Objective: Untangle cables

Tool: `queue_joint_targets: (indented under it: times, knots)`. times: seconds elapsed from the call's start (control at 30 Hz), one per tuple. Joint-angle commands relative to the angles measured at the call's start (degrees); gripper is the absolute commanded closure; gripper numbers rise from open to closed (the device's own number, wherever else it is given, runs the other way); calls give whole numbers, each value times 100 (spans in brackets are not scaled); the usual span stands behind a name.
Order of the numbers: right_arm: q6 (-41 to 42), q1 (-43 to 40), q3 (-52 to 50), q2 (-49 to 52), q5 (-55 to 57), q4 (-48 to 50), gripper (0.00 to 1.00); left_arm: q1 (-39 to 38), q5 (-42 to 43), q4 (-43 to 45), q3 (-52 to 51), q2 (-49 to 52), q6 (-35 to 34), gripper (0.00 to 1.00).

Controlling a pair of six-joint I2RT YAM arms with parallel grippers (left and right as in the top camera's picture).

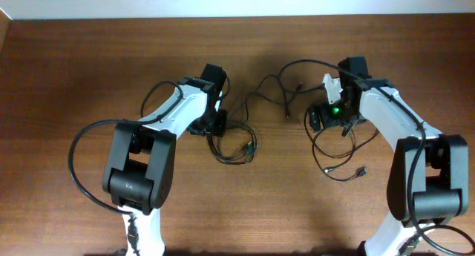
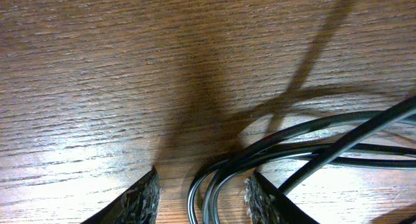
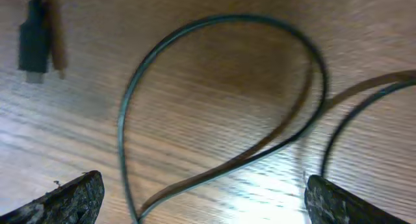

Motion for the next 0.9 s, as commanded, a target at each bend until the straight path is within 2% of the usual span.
queue_joint_targets:
  times: [0.0,0.1,0.23,0.3,0.4,0.43,0.5,0.57,0.6,0.77,0.87]
  knots:
    - [79,-7,87,42,570,-17,2,-17,9,33,-116,13,-35,54]
    - [140,-4,63,42,570,-168,2,-17,9,33,-116,11,-35,52]
    - [874,-4,-232,44,568,-160,2,-17,9,33,-114,11,-35,52]
    - [1213,0,-470,44,566,11,2,-17,9,33,-114,11,-35,52]
    - [1239,0,-885,44,505,413,0,-17,9,35,-114,11,-35,52]
    - [1239,0,-1019,44,514,586,10,-17,9,33,-116,11,-35,52]
    - [1239,0,-1150,44,529,780,57,-17,9,33,-114,11,-35,52]
    - [1237,0,-1161,44,527,885,93,-17,9,33,-114,11,-35,52]
    - [1239,0,-1161,42,525,992,96,-17,9,33,-114,11,-35,52]
    - [1233,-98,-717,37,527,1071,96,-17,9,35,-114,11,-35,53]
    - [1058,-267,278,-15,527,496,96,-17,9,55,-116,11,-35,52]
